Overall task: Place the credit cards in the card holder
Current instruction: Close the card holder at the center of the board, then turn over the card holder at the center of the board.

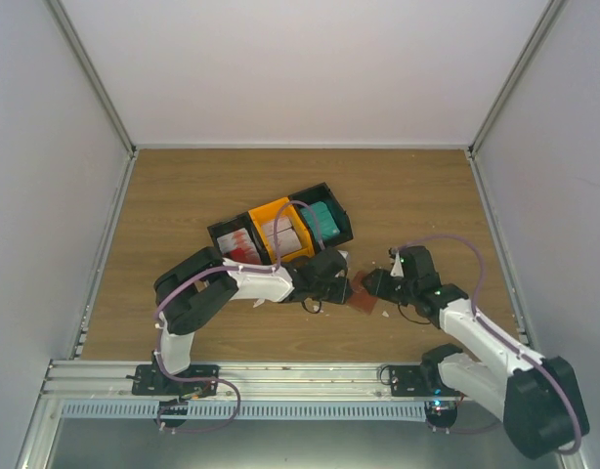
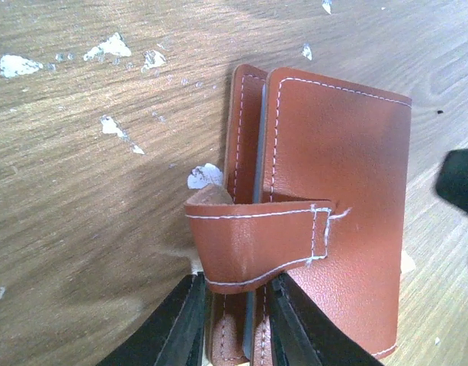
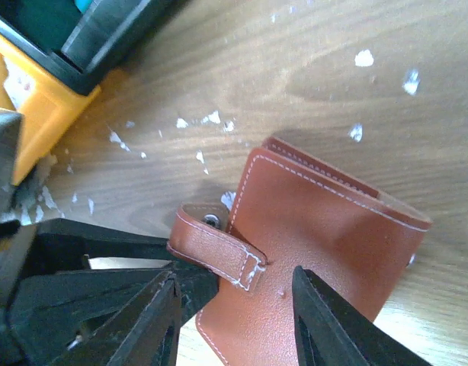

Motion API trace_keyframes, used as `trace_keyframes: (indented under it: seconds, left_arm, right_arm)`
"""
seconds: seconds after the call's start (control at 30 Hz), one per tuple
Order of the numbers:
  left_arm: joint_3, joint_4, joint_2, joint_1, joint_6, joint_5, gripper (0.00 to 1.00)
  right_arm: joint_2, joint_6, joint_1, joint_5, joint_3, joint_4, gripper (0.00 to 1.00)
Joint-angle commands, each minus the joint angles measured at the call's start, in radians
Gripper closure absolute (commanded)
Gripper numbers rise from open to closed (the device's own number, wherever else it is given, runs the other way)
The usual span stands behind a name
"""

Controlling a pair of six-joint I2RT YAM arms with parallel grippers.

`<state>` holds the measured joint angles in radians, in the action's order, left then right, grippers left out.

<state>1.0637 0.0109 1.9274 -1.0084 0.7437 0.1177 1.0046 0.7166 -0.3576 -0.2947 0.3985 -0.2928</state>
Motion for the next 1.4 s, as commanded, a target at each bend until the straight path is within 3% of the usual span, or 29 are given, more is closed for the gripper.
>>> trace_keyframes:
  seconds: [0.0, 0.13, 0.23, 0.43, 0.8, 0.87, 0.93, 1.1, 1.23, 1.37]
  left_arm:
    - [-0.024, 0.119, 0.071, -0.004, -0.001, -0.043, 0.75]
    - [-0.026, 0.126, 0.074, -0.003, 0.004, -0.051, 0.75]
    - [-0.024, 0.125, 0.082, -0.003, 0.006, -0.048, 0.75]
    - [-0.029, 0.116, 0.096, -0.004, 0.012, -0.04, 0.75]
    - [-0.043, 0.089, 0.103, -0.002, 0.017, -0.017, 0.77]
    - [-0.049, 0.083, 0.1, -0.001, 0.017, -0.014, 0.77]
    - [-0.06, 0.067, 0.089, 0.002, 0.016, -0.012, 0.78]
    - [-0.073, 0.036, 0.012, 0.006, 0.016, 0.001, 0.77]
    - [-0.072, 0.047, -0.11, 0.006, 0.015, -0.08, 0.7]
    - [-0.063, 0.15, -0.253, 0.005, 0.001, -0.322, 0.64]
  right_arm:
    - [-0.093, 0.003, 0.02, 0.101, -0.003, -0.075, 0.57]
    - [-0.146, 0.087, 0.02, 0.243, -0.005, -0.198, 0.57]
    - [-0.138, 0.104, 0.02, 0.226, -0.026, -0.207, 0.57]
    - [-0.105, 0.124, 0.02, 0.033, -0.124, -0.028, 0.57]
    - [-0.041, 0.153, 0.021, -0.153, -0.243, 0.378, 0.57]
    - [-0.036, 0.139, 0.021, -0.148, -0.237, 0.403, 0.6]
    - [-0.053, 0.128, 0.021, -0.127, -0.231, 0.418, 0.69]
    - [-0.1, 0.06, 0.023, -0.049, -0.167, 0.313, 0.98]
    - [-0.086, -0.023, 0.021, 0.048, -0.042, 0.102, 0.99]
    - [-0.073, -0.095, 0.017, 0.19, 0.107, -0.115, 0.99]
